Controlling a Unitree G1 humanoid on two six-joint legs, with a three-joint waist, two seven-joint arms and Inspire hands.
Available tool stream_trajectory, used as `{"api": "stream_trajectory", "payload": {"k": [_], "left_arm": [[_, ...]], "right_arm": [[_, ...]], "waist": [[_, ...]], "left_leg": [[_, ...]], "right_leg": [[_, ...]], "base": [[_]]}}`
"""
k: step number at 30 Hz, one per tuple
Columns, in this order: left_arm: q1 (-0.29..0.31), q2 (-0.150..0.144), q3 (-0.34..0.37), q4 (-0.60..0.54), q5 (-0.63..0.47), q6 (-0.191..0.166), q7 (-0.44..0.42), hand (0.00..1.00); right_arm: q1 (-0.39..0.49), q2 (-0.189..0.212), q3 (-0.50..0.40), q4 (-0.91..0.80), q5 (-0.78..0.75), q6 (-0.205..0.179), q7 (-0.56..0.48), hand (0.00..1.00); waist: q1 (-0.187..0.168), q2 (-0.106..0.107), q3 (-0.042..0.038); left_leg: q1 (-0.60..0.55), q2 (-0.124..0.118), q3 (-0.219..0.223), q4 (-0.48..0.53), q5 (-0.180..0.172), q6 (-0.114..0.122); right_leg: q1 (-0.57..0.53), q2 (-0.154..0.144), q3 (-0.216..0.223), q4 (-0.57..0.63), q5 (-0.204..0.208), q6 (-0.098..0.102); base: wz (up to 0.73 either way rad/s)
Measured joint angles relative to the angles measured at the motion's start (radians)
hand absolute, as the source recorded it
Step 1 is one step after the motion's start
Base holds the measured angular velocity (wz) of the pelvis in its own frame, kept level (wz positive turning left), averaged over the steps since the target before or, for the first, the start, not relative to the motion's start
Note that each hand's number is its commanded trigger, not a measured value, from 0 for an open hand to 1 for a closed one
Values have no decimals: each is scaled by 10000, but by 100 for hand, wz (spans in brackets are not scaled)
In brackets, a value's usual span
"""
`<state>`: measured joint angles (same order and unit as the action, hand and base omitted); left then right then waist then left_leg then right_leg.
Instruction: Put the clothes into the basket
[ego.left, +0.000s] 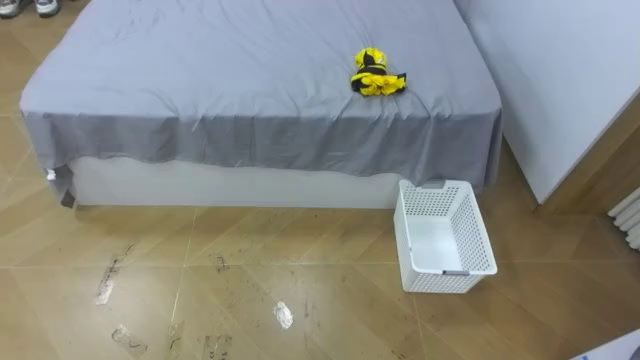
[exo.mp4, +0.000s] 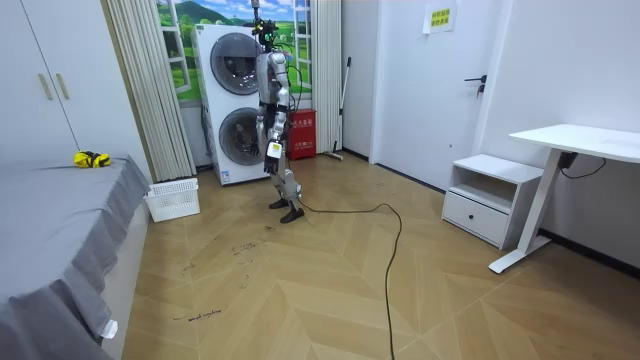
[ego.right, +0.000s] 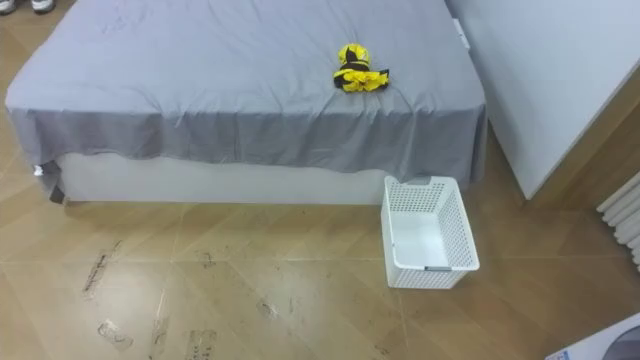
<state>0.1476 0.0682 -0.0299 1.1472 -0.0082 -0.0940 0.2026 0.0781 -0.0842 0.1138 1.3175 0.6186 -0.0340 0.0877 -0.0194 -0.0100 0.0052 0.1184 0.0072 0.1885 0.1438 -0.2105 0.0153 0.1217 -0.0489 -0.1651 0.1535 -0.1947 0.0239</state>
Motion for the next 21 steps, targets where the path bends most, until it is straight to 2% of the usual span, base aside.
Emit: {"api": "stream_trajectory", "payload": {"k": [8,9,14,15,17,20,21], "left_arm": [[-30,1,68,130,-5,-86,17,0],[-16,2,68,128,-47,-112,18,0],[55,2,70,133,-645,-163,13,0],[142,8,101,129,-696,-170,3,0],[200,7,214,107,-703,-184,-3,0],[209,7,265,112,-1096,-188,-21,0],[202,10,291,98,-1209,-189,-73,0]], "right_arm": [[10,-2,17,6,47,-2,0,0],[10,-1,17,6,62,0,2,0],[24,10,13,6,91,7,40,0],[28,11,14,-1,94,8,79,0],[35,11,14,-1,116,16,188,0],[44,38,26,9,313,63,264,0],[32,43,13,8,325,94,310,0]], "waist": [[-1,-20,3],[-6,-104,-7],[-11,-170,11],[2,-124,-9],[-4,-167,-16],[16,-96,10],[17,-67,16]], "left_leg": [[-12,-3,3,-16,0,0],[-16,-3,6,-22,0,0],[-25,-2,4,-23,0,0],[-34,4,0,-1,-1,0],[-34,25,-22,76,-21,-13],[-207,239,-14,633,-331,-83],[-424,445,-2,1171,-606,-130]], "right_leg": [[3,1,-2,0,0,1],[5,1,-11,0,0,1],[35,0,-17,-4,0,1],[32,0,-22,-1,0,1],[33,5,-22,15,0,0],[-8,119,-25,117,-23,-37],[-80,216,-21,285,-95,-123]], "base": [[0],[0],[0],[0],[0],[-3],[-11]]}}
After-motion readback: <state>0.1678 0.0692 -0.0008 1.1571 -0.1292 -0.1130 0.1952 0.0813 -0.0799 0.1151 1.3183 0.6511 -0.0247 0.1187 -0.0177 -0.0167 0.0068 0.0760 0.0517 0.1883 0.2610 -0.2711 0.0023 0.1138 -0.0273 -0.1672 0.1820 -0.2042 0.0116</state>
